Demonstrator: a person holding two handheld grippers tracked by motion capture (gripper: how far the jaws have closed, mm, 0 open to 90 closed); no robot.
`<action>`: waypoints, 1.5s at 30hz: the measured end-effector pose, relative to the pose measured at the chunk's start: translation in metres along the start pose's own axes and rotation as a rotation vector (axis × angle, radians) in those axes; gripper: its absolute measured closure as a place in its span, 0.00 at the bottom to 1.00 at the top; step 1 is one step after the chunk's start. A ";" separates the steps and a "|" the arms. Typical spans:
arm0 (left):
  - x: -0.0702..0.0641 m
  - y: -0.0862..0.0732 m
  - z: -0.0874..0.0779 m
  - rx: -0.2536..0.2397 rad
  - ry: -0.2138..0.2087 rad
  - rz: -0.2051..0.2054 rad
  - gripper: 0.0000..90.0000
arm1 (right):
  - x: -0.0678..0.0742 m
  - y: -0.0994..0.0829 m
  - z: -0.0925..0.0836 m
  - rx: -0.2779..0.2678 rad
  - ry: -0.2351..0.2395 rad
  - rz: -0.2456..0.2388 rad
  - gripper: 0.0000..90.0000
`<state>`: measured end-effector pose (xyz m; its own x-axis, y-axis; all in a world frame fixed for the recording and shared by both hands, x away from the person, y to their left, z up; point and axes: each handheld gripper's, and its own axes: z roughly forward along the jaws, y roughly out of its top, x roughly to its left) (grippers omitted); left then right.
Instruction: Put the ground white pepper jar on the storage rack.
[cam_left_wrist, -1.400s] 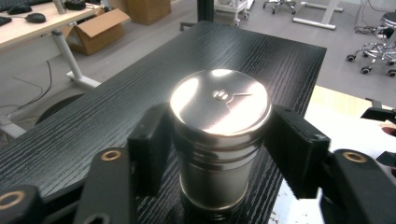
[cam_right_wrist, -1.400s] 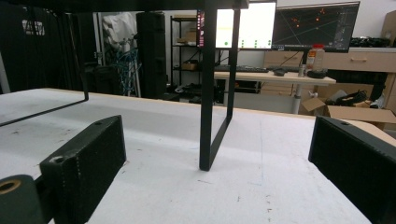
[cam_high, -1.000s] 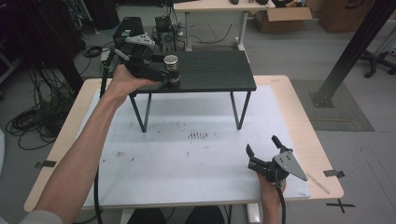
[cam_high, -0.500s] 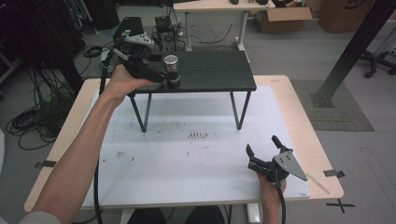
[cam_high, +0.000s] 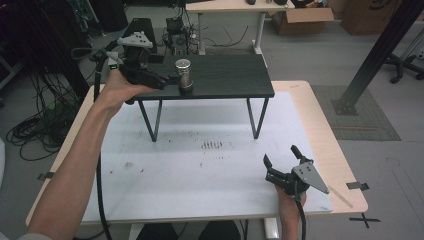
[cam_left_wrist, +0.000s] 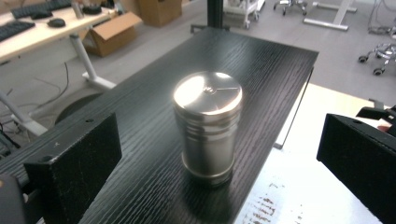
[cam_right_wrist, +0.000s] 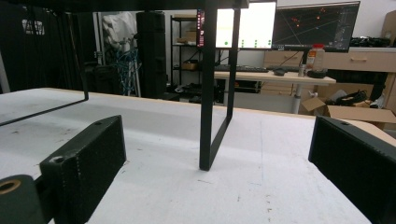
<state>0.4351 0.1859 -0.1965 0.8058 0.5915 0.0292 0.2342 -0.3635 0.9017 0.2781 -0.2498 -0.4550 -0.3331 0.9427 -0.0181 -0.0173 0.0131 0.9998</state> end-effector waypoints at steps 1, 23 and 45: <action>0.000 -0.001 -0.003 -0.010 -0.002 -0.007 0.00 | 0.000 0.000 0.000 0.000 0.000 0.000 0.04; -0.005 -0.058 -0.068 -0.072 0.079 -0.022 0.00 | 0.000 0.000 0.000 0.002 0.000 0.000 0.04; -0.005 -0.156 -0.098 -0.152 0.199 -0.097 0.00 | 0.000 0.000 0.000 0.003 0.000 0.000 0.04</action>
<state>0.3408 0.3101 -0.2950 0.6573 0.7535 0.0106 0.2085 -0.1954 0.9583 0.2783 -0.2496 -0.4550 -0.3335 0.9426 -0.0182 -0.0141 0.0143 0.9998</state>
